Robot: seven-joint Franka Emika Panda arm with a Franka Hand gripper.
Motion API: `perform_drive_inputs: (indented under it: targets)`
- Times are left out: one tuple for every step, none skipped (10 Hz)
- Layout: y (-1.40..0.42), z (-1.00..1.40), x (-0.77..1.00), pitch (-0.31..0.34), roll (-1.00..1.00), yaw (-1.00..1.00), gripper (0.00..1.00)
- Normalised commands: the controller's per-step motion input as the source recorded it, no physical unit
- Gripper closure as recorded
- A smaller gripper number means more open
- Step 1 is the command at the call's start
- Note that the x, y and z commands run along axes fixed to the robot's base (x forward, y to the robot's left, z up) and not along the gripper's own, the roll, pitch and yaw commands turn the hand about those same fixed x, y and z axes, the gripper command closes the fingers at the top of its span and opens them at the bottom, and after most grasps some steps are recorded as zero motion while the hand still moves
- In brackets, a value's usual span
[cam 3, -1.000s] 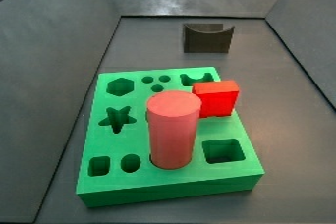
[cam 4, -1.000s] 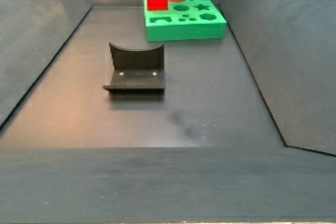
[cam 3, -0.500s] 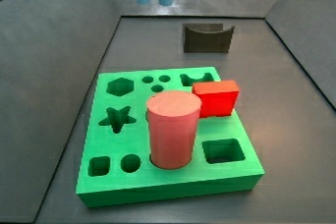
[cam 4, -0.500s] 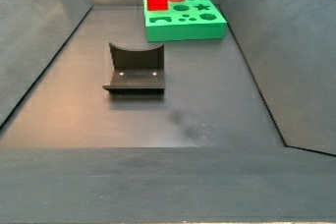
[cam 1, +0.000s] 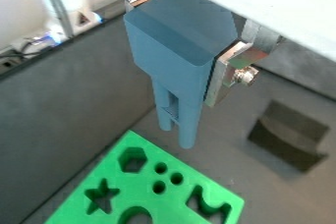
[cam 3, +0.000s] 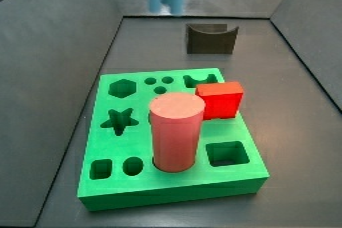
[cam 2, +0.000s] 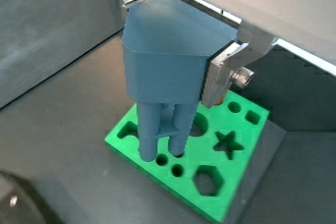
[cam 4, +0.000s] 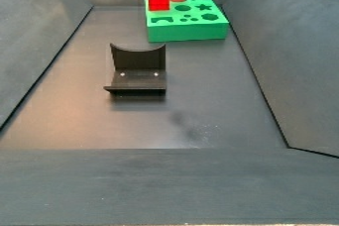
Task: Pick up the 3 prong object. Move up. Place the 3 prong object on the fixture. Regrasp the 3 prong object. Move to above the board. Insert the 3 prong object.
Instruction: Insert the 3 prong object.
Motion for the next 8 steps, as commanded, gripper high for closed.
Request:
perform_drive_inputs:
  targets:
    - [0.08, -0.25, 0.53, -0.019, -0.39, -0.53, 1.00]
    - [0.03, -0.17, 0.37, -0.089, -0.39, -0.59, 1.00]
    - [0.10, -0.35, 0.08, -0.027, -0.34, -0.60, 1.00]
    - [0.00, -0.01, 0.02, 0.000, 0.00, -0.08, 1.00]
    - [0.00, -0.20, 0.04, -0.014, -0.05, -0.02, 1.00]
    - [0.00, -0.48, -0.38, -0.100, -0.17, -0.57, 1.00]
    - [0.00, -0.45, -0.46, -0.121, -0.13, -0.74, 1.00]
    - [0.00, -0.43, -0.41, -0.111, -0.10, -0.78, 1.00]
